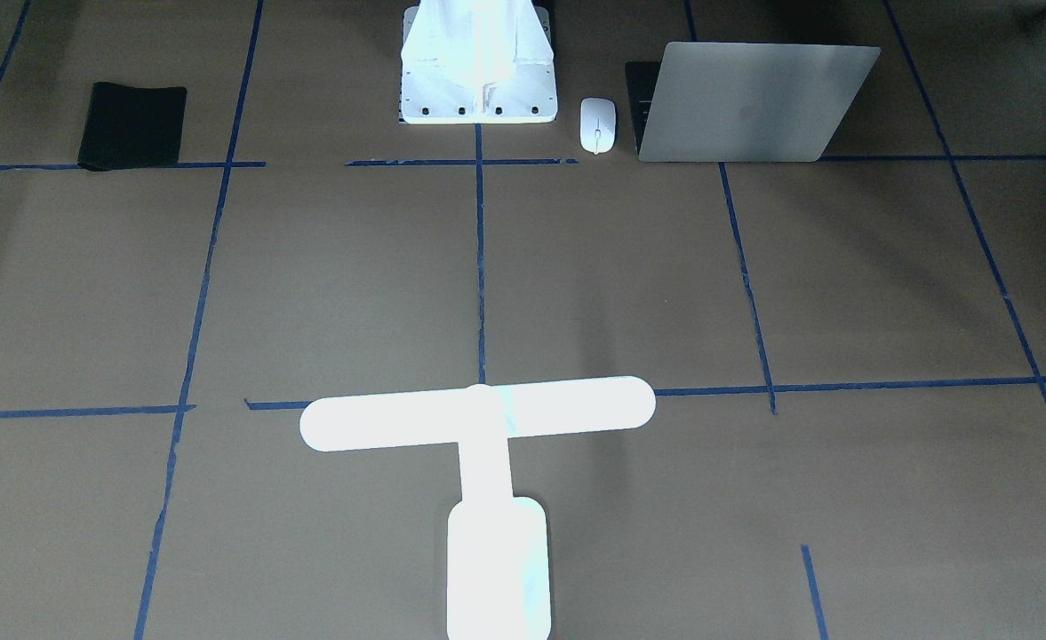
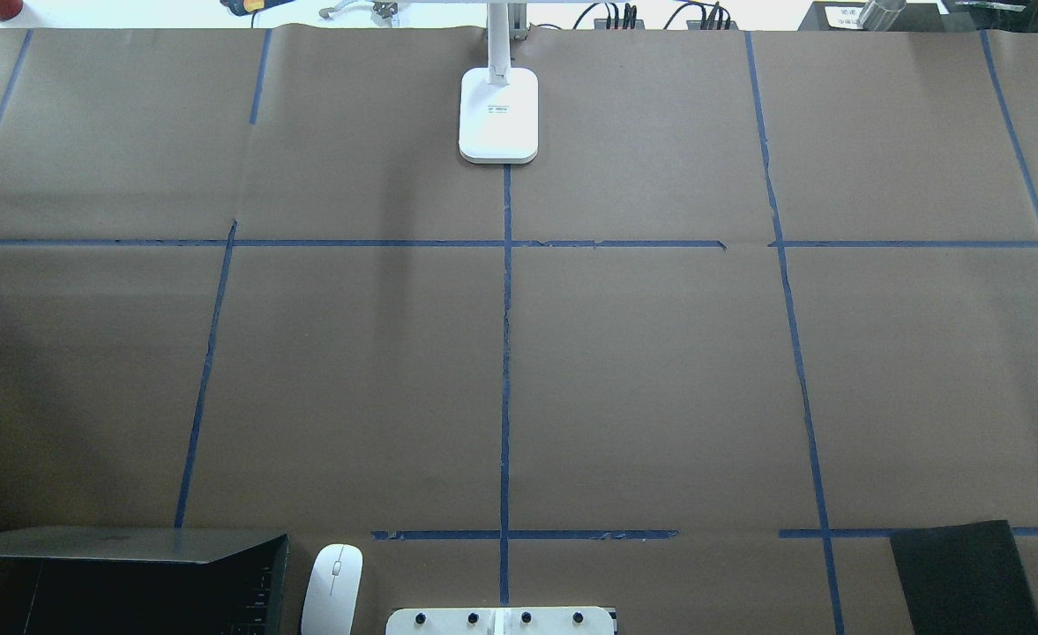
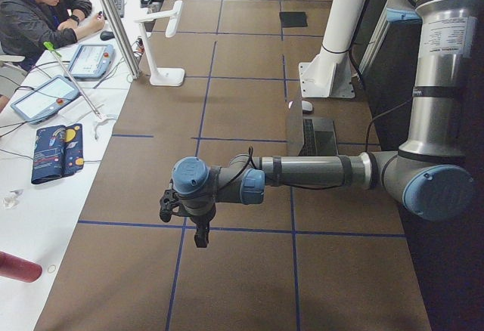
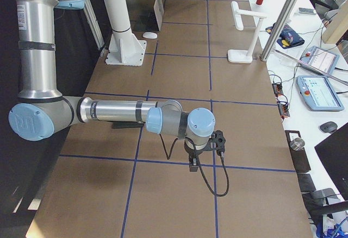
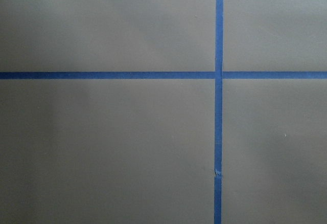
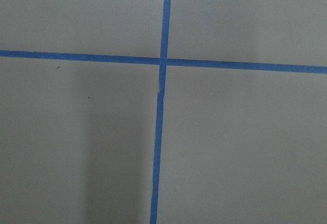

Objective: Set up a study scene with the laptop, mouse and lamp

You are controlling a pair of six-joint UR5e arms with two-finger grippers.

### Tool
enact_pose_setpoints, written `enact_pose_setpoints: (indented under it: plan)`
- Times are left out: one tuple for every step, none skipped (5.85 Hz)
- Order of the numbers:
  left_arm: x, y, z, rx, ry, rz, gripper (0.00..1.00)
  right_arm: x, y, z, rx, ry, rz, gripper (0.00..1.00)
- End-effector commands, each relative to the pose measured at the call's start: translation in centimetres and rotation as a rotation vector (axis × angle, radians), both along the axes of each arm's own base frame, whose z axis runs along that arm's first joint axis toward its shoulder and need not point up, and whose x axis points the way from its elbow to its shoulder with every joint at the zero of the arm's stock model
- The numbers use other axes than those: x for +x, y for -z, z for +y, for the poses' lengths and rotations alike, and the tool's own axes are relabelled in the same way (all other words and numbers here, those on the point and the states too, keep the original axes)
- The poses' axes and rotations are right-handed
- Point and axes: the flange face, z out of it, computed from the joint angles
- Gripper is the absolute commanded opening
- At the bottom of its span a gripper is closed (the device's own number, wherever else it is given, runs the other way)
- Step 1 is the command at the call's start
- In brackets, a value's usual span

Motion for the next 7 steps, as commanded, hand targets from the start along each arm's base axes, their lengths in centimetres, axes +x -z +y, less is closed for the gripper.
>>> enact_pose_setpoints:
  plan:
    - [0.01,0.20,0.00,0.003,0.000,0.003,1.00,-0.05,0.91,-0.06,0.017,-0.001,0.002,1.00]
    - [0.01,0.13,0.02,0.002,0.000,0.003,1.00,0.01,1.23,-0.08,0.000,-0.024,0.001,1.00]
    - [0.01,-0.07,0.04,-0.001,0.001,0.003,1.00,-0.06,1.23,-0.09,-0.002,-0.024,0.001,1.00]
    - [0.01,0.01,-0.04,0.001,0.001,0.003,1.00,-0.07,1.16,-0.02,-0.003,-0.024,0.001,1.00]
    - [0.10,0.17,-0.01,0.002,0.002,0.005,1.00,-0.07,1.10,-0.02,-0.004,-0.025,0.001,1.00]
    - [0.03,0.24,-0.02,0.003,0.003,0.005,1.00,0.01,0.94,0.01,-0.006,-0.025,0.002,1.00]
    - [0.04,0.45,-0.07,0.010,0.004,0.006,1.00,-0.05,1.16,-0.09,-0.003,-0.025,0.003,1.00]
